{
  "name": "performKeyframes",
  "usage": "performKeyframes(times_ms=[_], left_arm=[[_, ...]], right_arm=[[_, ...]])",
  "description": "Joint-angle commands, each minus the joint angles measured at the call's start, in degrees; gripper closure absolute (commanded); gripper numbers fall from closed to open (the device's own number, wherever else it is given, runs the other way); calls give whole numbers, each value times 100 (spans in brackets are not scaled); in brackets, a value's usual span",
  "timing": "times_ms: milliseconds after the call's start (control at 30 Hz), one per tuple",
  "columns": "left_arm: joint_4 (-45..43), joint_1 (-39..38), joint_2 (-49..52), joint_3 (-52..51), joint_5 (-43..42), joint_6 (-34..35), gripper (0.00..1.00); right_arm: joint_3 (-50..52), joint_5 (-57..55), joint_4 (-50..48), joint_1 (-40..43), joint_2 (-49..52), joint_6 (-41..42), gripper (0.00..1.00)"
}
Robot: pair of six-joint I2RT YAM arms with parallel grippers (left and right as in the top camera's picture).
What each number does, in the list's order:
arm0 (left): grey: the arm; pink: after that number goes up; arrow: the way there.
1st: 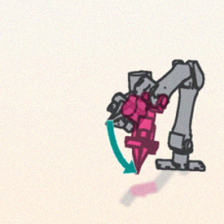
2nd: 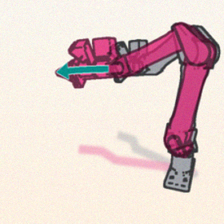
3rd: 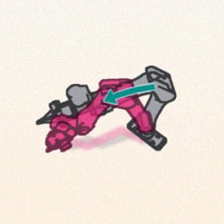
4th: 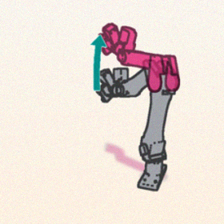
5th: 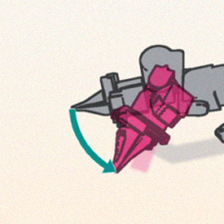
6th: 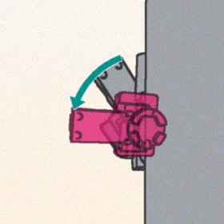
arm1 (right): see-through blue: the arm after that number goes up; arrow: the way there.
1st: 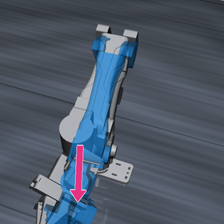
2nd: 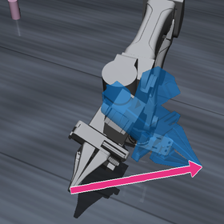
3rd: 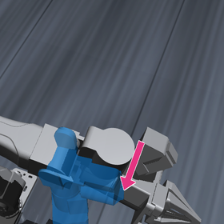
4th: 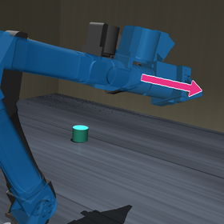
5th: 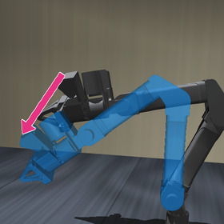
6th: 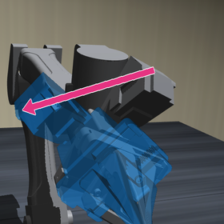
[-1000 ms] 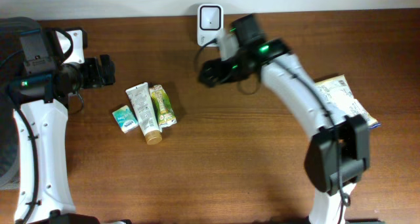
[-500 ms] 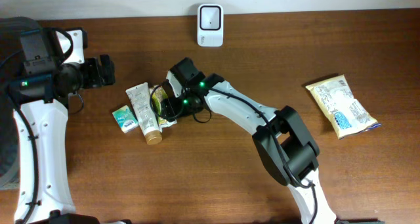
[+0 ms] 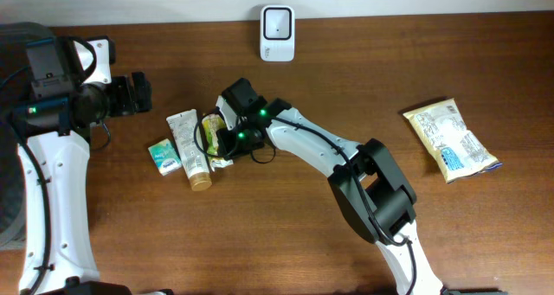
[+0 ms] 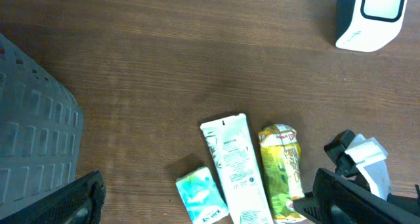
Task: Scan the item barcode
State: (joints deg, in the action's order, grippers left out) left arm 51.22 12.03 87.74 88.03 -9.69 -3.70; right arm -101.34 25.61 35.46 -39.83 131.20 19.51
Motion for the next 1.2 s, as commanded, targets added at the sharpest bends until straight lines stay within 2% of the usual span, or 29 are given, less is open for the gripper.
performKeyframes(times_ms=[0, 33, 100, 167, 233, 367, 400, 433, 500, 600, 667, 733, 833, 933, 1067, 1167], left_arm=[[4, 13, -46, 39, -61, -111, 1], [4, 13, -46, 39, -61, -111, 1], [4, 13, -46, 39, -61, -111, 1], [4, 13, -46, 39, -59, -111, 1], [4, 13, -46, 39, -59, -111, 1], [4, 13, -46, 39, -59, -114, 1], [7, 13, -46, 39, -59, -111, 1], [7, 13, -46, 39, -59, -111, 1], [4, 13, -46, 39, -61, -111, 1], [4, 13, -46, 39, -61, -111, 1], [4, 13, -46, 39, -59, -111, 1], [4, 13, -46, 39, -61, -111, 1], [7, 13, -46, 39, -59, -111, 1], [7, 13, -46, 39, -61, -111, 1], [4, 13, -44, 39, -61, -111, 1], [4, 13, -46, 39, -61, -111, 1]], right_arm=[[-422, -1069, 918, 85, -157, -603, 96], [-647, -1460, 1303, 72, -203, -844, 96], [-1193, -3005, 2323, -48, -227, -1305, 96], [-1259, -5200, 2983, -275, -212, -1506, 96], [-1233, -5821, 3309, -409, 0, -1508, 96], [-1207, -5731, 3469, -643, 627, -1615, 96], [-1207, -5702, 3467, -813, 682, -1615, 91], [-1209, -5692, 3438, -968, 682, -1620, 81], [-1209, -5580, 3351, -1344, 682, -1687, 76], [-1270, -5270, 3222, -1488, 651, -1753, 70], [-1427, -5029, 3230, -1349, 549, -1735, 66], [-1784, -4242, 3285, -1008, 415, -1738, 57], [-1943, -2531, 3390, -393, 417, -1729, 57], [-1615, -1781, 3633, 140, 417, -1473, 57], [-1495, -1818, 4336, 734, 417, -1700, 57], [-1499, -3097, 4500, 1248, 415, -1716, 57]])
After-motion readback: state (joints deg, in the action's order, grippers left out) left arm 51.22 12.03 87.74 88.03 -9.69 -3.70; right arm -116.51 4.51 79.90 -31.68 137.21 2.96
